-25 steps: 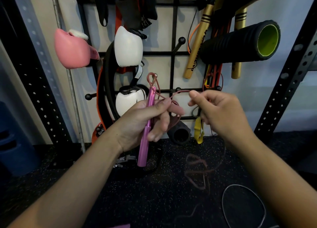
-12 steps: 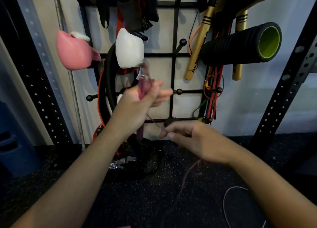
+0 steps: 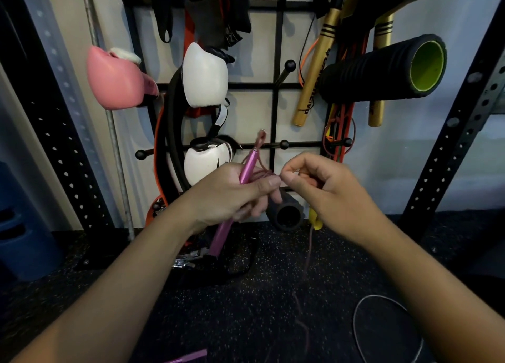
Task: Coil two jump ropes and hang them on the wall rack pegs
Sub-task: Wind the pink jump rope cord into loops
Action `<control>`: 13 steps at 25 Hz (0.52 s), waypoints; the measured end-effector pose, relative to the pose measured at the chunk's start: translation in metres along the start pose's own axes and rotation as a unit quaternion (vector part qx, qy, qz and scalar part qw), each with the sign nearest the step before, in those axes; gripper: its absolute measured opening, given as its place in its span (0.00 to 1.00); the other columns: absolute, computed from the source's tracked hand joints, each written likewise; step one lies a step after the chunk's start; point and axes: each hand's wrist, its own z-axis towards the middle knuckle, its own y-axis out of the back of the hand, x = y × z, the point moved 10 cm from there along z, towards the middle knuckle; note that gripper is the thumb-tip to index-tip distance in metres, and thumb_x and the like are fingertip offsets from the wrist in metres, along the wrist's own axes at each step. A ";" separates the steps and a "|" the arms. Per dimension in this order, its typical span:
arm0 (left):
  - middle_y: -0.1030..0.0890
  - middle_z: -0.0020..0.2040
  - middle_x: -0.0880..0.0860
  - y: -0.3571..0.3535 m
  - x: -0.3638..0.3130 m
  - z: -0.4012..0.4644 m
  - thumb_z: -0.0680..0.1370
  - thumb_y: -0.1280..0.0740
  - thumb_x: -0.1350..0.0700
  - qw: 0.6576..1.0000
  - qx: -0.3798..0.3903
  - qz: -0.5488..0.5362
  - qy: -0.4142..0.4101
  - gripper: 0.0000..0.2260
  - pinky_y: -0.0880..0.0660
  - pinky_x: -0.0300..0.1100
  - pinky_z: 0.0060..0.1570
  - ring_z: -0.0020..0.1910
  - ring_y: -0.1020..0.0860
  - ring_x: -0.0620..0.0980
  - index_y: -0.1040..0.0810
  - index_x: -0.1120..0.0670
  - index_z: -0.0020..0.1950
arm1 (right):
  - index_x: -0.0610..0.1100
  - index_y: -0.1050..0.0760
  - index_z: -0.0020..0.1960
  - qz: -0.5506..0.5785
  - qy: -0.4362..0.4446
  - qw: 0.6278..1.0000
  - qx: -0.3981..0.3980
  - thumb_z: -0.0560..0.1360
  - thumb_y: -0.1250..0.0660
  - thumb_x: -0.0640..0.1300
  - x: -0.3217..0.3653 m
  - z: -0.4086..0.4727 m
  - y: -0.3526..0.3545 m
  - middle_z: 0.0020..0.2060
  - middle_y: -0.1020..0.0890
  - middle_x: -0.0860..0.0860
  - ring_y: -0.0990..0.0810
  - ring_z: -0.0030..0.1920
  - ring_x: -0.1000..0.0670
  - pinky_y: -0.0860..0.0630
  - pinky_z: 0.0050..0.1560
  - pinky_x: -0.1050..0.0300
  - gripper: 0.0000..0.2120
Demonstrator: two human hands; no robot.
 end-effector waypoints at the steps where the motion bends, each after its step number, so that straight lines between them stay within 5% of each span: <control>1: 0.18 0.30 0.52 0.000 -0.001 0.000 0.82 0.36 0.49 1.000 -0.001 -0.026 -0.005 0.15 0.24 0.38 0.32 0.25 0.23 0.48 0.17 0.60 0.47 | 0.50 0.20 0.49 -0.001 0.006 1.000 0.000 0.81 0.33 0.48 0.001 0.001 0.000 0.33 0.28 0.38 0.32 0.32 0.51 0.31 0.36 0.54 0.05; 3: 0.15 0.33 0.54 0.000 -0.001 0.000 0.83 0.38 0.53 0.997 -0.002 -0.079 -0.007 0.14 0.21 0.39 0.35 0.28 0.18 0.50 0.17 0.60 0.50 | 0.51 0.19 0.50 -0.014 0.026 0.999 -0.017 0.82 0.33 0.49 0.004 0.002 0.004 0.33 0.26 0.39 0.30 0.32 0.48 0.29 0.36 0.50 0.05; 8: 0.30 0.24 0.48 -0.001 0.004 -0.002 0.80 0.34 0.49 0.996 0.018 -0.083 0.007 0.15 0.34 0.37 0.25 0.20 0.36 0.44 0.14 0.59 0.50 | 0.52 0.17 0.51 -0.056 0.052 0.996 -0.038 0.79 0.30 0.50 0.007 0.001 0.010 0.30 0.27 0.44 0.29 0.31 0.47 0.30 0.33 0.53 0.04; 13: 0.22 0.27 0.51 -0.004 0.000 -0.003 0.82 0.36 0.51 0.995 0.016 -0.094 -0.008 0.14 0.23 0.42 0.35 0.24 0.23 0.49 0.16 0.60 0.49 | 0.53 0.16 0.55 -0.107 0.084 0.990 -0.033 0.80 0.33 0.50 0.008 0.001 0.012 0.36 0.22 0.57 0.24 0.41 0.57 0.30 0.45 0.64 0.08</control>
